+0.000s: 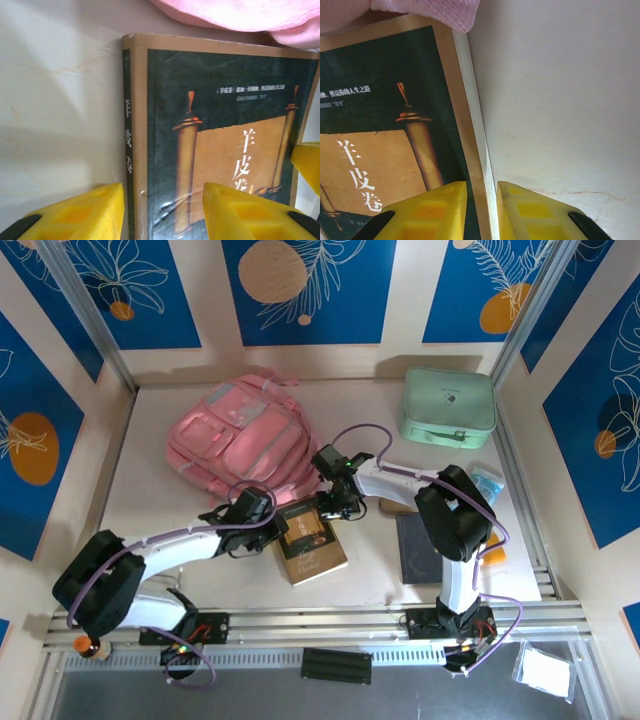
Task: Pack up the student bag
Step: Pick up the book at the center of the table.
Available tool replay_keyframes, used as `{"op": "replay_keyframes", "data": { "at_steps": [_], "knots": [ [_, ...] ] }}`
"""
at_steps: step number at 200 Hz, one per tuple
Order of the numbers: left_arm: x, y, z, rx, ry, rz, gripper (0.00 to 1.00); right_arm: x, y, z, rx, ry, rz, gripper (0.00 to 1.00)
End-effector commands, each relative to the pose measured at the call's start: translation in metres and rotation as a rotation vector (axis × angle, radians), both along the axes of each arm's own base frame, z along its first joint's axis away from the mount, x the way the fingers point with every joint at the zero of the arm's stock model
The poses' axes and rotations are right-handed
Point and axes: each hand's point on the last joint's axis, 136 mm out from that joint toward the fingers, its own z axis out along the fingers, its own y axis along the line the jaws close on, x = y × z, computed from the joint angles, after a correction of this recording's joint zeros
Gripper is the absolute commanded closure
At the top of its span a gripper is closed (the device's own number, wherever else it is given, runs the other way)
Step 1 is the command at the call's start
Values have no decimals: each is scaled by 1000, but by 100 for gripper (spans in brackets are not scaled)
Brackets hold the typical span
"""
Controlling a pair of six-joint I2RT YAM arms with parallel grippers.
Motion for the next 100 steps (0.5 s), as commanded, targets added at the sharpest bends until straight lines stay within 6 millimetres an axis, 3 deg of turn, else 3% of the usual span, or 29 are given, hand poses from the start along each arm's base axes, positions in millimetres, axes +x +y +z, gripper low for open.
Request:
{"op": "replay_keyframes", "data": {
  "at_steps": [1, 39, 100],
  "knots": [
    [-5, -4, -8, -13, 24, 6, 54, -10, -1, -12, -8, 51, -7, 79],
    [-6, -3, -12, -3, 36, 5, 50, -10, -1, -15, -8, 52, -12, 83],
    [-2, -21, -9, -62, 19, -56, 63, -11, -3, -18, -6, 63, -24, 84]
  ]
}}
